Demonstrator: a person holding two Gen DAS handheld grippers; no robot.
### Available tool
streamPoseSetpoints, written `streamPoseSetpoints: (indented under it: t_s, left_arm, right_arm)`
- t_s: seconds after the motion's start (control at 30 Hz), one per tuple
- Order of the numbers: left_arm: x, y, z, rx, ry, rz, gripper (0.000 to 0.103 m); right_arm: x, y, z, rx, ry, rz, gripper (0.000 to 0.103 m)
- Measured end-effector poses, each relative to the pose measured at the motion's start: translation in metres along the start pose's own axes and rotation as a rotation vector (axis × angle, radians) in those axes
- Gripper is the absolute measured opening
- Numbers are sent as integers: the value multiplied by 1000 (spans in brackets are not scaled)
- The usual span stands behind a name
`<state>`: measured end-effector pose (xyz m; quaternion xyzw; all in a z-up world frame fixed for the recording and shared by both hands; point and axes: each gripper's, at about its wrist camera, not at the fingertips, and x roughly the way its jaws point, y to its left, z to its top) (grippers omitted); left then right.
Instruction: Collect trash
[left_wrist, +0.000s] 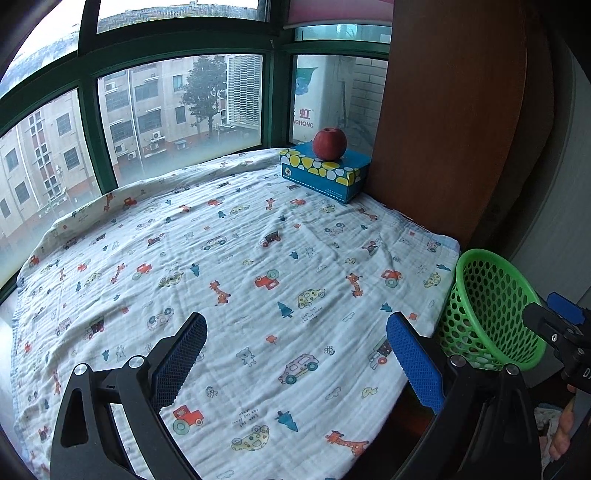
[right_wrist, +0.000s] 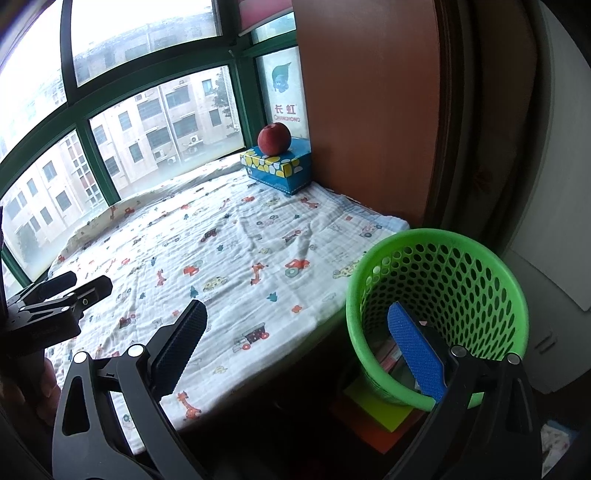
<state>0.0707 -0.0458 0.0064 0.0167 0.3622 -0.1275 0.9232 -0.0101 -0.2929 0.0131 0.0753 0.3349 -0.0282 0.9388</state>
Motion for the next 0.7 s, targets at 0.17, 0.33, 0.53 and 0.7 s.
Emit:
streamPoseSetpoints:
  t_s: [0.17, 0.33, 0.53, 0.7]
  left_arm:
    - [0, 0, -1, -1, 1, 4, 95]
    - [-1, 0, -1, -5, -11, 19, 94]
    - [0, 0, -2, -9, -8, 23, 95]
    - [1, 1, -4, -19, -3, 27, 95]
  right_arm:
    - [1, 0, 0, 0, 1, 3, 97]
    - [2, -1, -1, 1, 1, 1, 97]
    - [4, 0, -3, 1, 4, 2, 97]
    - [5, 1, -5, 0, 4, 3, 97]
